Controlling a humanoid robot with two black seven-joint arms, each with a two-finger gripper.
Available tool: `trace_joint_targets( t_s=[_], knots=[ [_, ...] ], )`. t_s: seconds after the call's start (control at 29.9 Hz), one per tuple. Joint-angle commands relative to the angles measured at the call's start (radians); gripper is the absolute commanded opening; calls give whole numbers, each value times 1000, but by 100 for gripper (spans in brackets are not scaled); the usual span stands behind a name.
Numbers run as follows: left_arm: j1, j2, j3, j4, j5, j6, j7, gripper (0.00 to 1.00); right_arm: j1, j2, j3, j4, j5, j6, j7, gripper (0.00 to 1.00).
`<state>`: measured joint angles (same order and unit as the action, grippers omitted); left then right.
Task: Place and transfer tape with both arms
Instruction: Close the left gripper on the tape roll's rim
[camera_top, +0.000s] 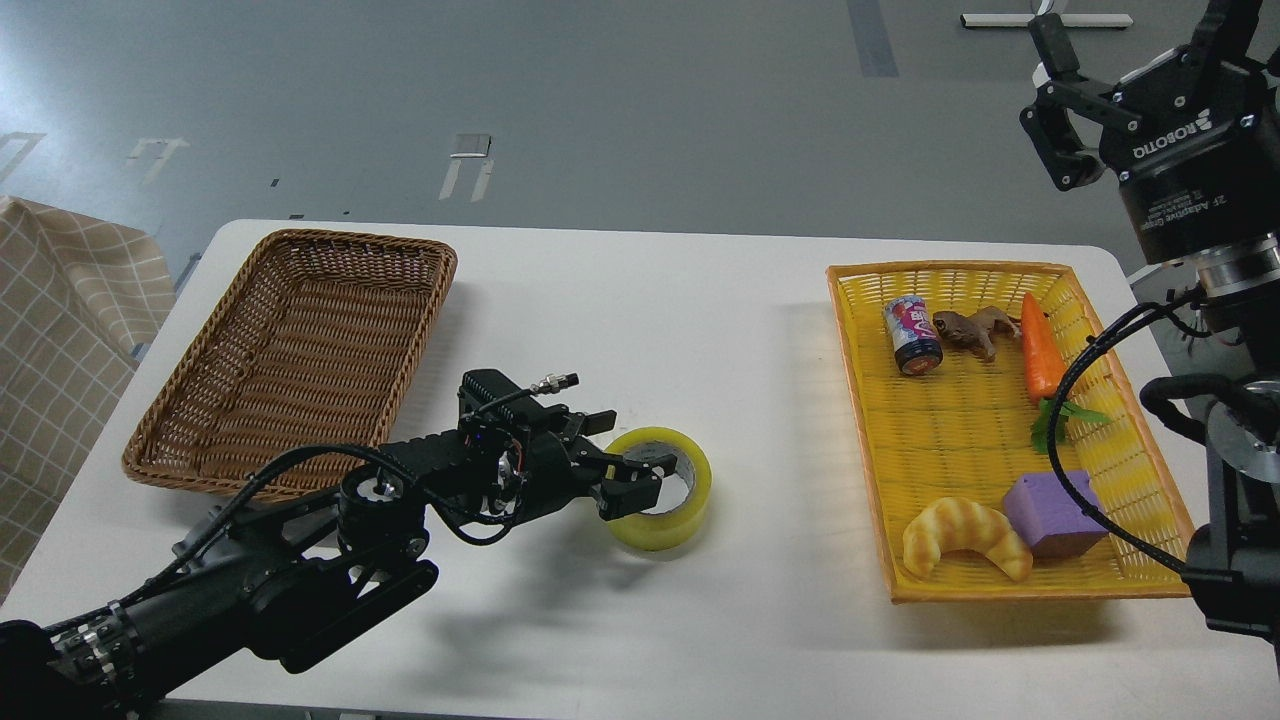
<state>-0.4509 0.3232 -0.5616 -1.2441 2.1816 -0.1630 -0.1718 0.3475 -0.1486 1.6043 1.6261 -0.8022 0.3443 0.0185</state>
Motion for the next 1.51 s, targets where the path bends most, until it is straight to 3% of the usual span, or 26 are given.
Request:
trace_joint_targets(
  t_s=[0.0,0.1,0.6,0.64,0.67,1.0,1.17,1.47],
  knots=[
    [1,0,0,2,0,0,0,81,-2,0,0,1,0,-5,0,100],
    [1,0,0,18,0,0,0,62,-2,0,0,1,0,-7,0,100],
    [1,2,0,25,0,0,0,61,-4,1,0,0,0,-7,0,100],
    [1,3,0,26,0,-1,-5,40,-4,1,0,-2,0,-7,0,100],
    [1,4,0,26,0,-1,-12,33,-4,1,0,-2,0,-7,-2,100],
    [1,4,0,34,0,0,-11,25,-4,0,0,1,0,-33,-2,100],
    [1,4,0,34,0,0,-8,11,-5,1,0,0,0,-47,-2,100],
    [-2,0,-4,34,0,0,-6,10,-5,3,-1,-8,0,-47,-2,100]
  ],
)
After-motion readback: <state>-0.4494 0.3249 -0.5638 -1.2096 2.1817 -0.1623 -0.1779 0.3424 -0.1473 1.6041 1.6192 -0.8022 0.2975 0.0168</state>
